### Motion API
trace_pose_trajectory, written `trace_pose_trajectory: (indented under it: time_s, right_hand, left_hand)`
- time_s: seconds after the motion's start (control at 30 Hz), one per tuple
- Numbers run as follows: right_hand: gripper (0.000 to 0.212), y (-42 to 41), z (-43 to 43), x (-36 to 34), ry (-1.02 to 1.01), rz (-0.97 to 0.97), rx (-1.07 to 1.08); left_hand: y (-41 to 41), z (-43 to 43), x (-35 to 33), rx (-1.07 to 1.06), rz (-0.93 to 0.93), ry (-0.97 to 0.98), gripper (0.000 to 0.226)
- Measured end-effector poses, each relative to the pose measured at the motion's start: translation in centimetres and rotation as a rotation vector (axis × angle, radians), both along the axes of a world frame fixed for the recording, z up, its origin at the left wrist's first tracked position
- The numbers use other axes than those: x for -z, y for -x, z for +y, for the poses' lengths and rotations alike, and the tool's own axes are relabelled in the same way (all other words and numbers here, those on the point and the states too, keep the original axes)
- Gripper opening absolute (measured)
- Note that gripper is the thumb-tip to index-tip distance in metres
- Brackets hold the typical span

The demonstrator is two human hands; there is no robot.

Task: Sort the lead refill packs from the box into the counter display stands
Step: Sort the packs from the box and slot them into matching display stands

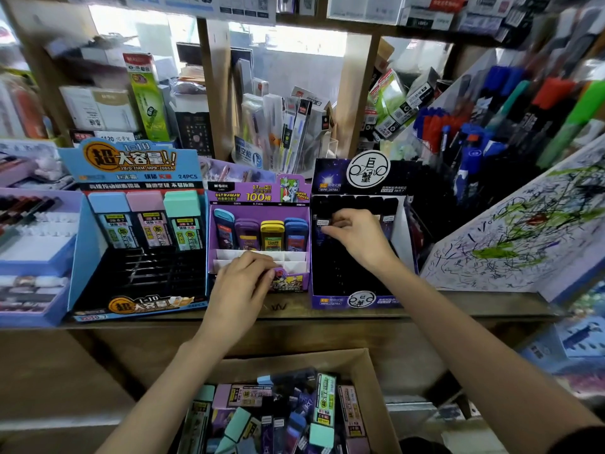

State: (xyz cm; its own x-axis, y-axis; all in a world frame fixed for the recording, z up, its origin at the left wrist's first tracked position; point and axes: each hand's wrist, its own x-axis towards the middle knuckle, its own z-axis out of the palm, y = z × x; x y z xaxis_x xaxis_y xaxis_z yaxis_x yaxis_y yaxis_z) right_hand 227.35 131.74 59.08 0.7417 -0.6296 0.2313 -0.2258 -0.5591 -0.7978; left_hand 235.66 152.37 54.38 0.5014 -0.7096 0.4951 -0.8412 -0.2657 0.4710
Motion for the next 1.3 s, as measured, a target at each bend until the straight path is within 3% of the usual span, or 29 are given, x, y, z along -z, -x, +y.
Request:
trace_pose_trajectory:
  time_s: [0.13, 0.27, 0.4, 0.53, 0.63, 0.83, 1.03, 1.17, 1.3]
  right_hand:
    - [0.013, -0.6, 0.2, 0.5, 0.159, 0.06, 0.059]
    - [0.028, -0.3, 0.3, 0.2, 0.316, 0.233, 0.112]
    - [0.022, 1.9, 1.1, -0.6, 0.418, 0.248, 0.134]
    - [0.015, 6.6, 3.5, -0.5, 0.331, 0.141, -0.029]
    - [0.013, 10.7, 6.2, 1.2, 0.325, 0.144, -0.187]
    - [0.019, 16.0, 9.4, 10.3, 0.137, 0.498, -0.323]
    - [0.026, 18.2, 12.2, 20.6, -0.175, 0.756, -0.246]
    - [0.05, 17.9, 15.0, 24.0, -0.307, 0.801, -0.311]
    - [0.06, 17.3, 17.0, 25.4, -0.228, 0.824, -0.302]
  left_hand:
    - [0.1, 0.0, 0.0, -0.009, 0.038, -0.004, 0.019]
    - [0.4, 0.2, -0.7, 0.007, 0.057, -0.041, 0.022]
    - [2.1, 2.4, -1.2, 0.085, -0.004, 0.056, 0.022]
    - [4.0, 6.0, 1.5, 0.125, 0.139, -0.037, 0.033]
    - [4.8, 8.2, 5.5, 0.101, 0.241, -0.174, 0.026]
    - [7.1, 11.4, 14.1, 0.022, 0.433, -0.425, 0.033]
    - [8.8, 14.3, 19.9, -0.132, 0.472, -0.755, 0.07]
    - [9.4, 15.4, 21.2, -0.079, 0.588, -0.745, 0.072]
    - [10.5, 15.6, 21.8, -0.036, 0.516, -0.682, 0.058]
